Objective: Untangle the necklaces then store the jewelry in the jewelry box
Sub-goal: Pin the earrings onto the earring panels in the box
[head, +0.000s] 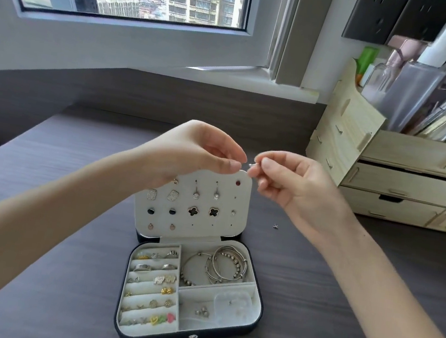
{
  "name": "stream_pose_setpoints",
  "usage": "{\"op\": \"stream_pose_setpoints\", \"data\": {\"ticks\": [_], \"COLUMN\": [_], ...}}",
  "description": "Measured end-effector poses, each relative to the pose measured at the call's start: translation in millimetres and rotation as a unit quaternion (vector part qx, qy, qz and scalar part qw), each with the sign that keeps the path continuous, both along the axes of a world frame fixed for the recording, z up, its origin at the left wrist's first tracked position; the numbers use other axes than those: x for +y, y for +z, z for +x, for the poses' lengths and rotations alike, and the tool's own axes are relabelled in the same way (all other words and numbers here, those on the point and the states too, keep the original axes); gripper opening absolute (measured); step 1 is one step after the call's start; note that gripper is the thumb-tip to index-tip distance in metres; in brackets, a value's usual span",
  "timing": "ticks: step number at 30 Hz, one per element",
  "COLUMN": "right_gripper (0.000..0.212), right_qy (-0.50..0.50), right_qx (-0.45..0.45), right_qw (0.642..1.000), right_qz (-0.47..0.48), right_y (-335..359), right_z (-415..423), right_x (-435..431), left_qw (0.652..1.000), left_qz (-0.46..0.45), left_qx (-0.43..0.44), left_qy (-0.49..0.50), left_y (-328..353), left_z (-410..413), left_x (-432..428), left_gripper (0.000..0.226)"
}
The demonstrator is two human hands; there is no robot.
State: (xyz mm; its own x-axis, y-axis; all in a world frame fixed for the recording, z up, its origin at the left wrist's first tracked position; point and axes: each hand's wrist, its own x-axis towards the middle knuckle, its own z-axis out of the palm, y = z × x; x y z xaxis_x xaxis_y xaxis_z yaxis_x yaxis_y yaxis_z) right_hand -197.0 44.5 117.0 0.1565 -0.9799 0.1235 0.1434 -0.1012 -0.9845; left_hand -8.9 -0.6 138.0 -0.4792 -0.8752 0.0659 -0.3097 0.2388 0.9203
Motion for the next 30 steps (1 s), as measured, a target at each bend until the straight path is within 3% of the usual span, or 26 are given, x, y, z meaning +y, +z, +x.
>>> {"op": "stream_pose_setpoints", "data": {"ticks": [7,13,17,22,30], "right_gripper": [0.011,0.014,0.014,0.012,0.015], "right_qy": [0.002,0.008,0.011,0.026,0.004], "right_qx": [-0.042,-0.043,-0.035,-0.041,-0.036], "right_qw": [0.999,0.999,0.999,0.998,0.998], "right_qz": [0.032,-0.003,-0.028,-0.033,-0.048], "right_y": [-1,3,5,7,10], "right_z": [18,22,22,24,25], "right_x": [0,6,8,10,10], "left_qw": [0.999,0.999,0.998,0.999,0.997], "left_qz": [-0.007,0.001,0.013,0.011,0.017], "left_qx": [0.028,0.023,0.019,0.052,0.073], "left_qy": [-0.016,-0.045,-0.055,-0.009,0.025], "left_y": [0,2,4,3,2], "left_z": [4,4,5,1,-6], "left_x": [8,12,15,20,24], "left_gripper": [0.006,0.022,0.021,0.014,0.025]}}
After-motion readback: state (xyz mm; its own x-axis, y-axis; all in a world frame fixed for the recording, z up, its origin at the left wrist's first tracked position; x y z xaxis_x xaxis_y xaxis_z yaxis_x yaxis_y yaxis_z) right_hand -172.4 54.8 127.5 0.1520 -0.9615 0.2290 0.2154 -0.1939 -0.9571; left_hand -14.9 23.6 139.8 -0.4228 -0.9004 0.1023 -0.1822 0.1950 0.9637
